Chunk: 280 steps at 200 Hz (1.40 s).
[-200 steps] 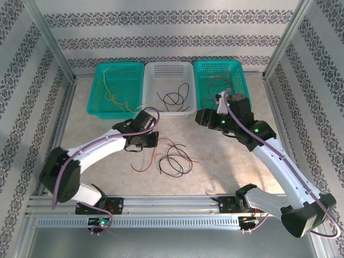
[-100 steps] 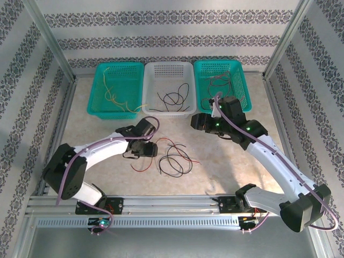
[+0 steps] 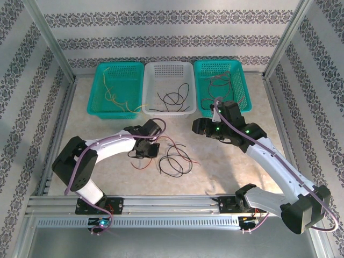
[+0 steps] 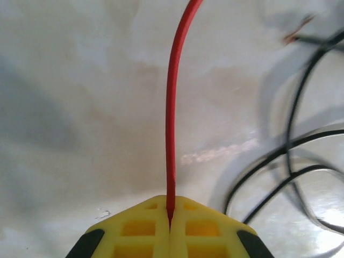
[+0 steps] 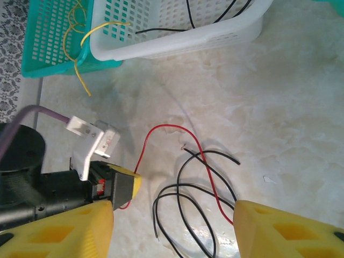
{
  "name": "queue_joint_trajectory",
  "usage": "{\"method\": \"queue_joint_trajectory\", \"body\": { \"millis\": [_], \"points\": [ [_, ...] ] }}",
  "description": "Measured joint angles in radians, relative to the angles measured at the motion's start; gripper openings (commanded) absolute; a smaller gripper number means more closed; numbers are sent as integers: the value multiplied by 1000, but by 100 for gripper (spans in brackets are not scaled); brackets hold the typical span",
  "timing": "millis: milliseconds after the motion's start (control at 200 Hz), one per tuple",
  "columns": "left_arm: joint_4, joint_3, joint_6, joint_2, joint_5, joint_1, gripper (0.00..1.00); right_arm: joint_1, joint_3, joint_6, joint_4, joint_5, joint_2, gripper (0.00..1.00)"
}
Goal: Untangle the cables
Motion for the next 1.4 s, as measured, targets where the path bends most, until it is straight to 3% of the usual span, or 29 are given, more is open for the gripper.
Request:
{"method": "queue_joint_trajectory", "body": {
  "millis": [375, 665, 1014, 1169, 1399],
  "points": [
    [-104, 371, 27, -244, 75, 0, 0, 33, 44, -19, 16, -31, 21, 62],
    [-241, 728, 101, -189, 224, 0, 0, 57, 186, -90, 14, -56, 60, 62],
    [-358, 952, 209, -180, 335, 0, 0, 56, 281, -139, -14, -37, 97, 62],
    [-373, 966, 248, -185, 374, 0, 0, 50, 318, -143, -14, -37, 99, 55],
    [-372, 965, 280, -225, 402, 1, 0, 50, 332, -156, -14, -37, 101, 37]
  ]
}}
